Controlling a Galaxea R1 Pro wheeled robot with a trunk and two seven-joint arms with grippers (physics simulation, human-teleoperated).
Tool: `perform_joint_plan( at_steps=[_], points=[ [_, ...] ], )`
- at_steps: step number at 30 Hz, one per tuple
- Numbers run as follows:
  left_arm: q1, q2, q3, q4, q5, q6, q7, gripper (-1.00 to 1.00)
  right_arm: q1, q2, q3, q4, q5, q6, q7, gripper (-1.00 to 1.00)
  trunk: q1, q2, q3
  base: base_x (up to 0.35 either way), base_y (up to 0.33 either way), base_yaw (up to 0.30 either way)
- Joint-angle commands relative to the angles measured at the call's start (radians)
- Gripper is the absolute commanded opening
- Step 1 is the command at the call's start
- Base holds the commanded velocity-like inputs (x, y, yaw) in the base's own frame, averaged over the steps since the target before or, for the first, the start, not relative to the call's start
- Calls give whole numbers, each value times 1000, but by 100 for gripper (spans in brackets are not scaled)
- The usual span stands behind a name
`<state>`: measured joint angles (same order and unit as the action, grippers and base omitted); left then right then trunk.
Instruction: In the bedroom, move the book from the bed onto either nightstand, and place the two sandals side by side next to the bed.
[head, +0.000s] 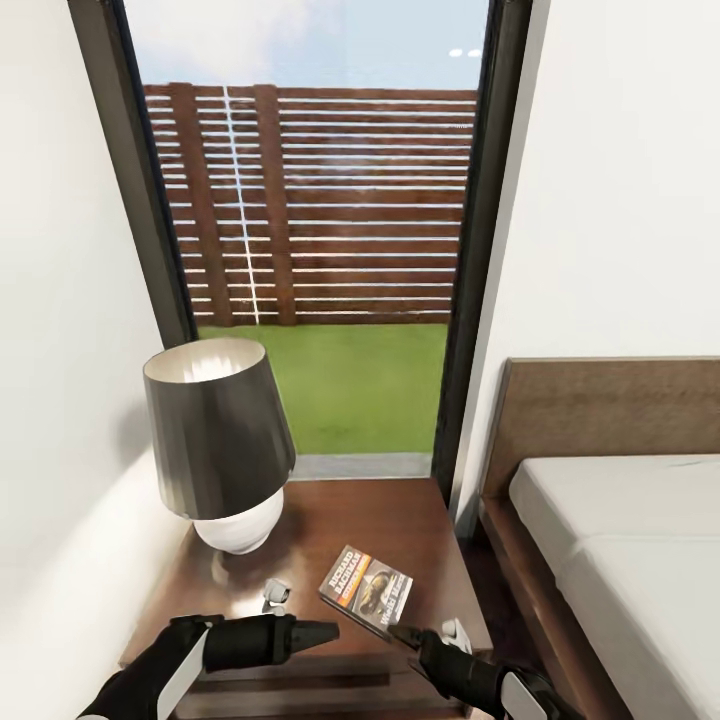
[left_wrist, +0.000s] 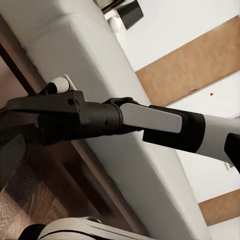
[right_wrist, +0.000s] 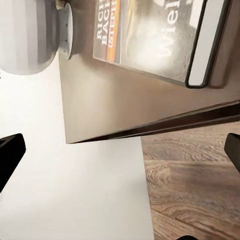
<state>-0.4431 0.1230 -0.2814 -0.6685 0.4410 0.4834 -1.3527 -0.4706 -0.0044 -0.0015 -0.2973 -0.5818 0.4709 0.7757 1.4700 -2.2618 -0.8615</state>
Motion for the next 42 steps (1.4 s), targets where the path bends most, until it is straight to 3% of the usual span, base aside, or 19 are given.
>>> perform_joint_plan(
  at_steps=[1,42],
  points=[
    [-1,1,-5,0,8,10,0,100,0,0,1,0,-6,8,0,100,-4,7,2,0,0,0],
    [-1,1,-5,0,8,10,0,100,0,0,3,0,-6,8,0,100,-161,294,131,0,0,0]
  ],
)
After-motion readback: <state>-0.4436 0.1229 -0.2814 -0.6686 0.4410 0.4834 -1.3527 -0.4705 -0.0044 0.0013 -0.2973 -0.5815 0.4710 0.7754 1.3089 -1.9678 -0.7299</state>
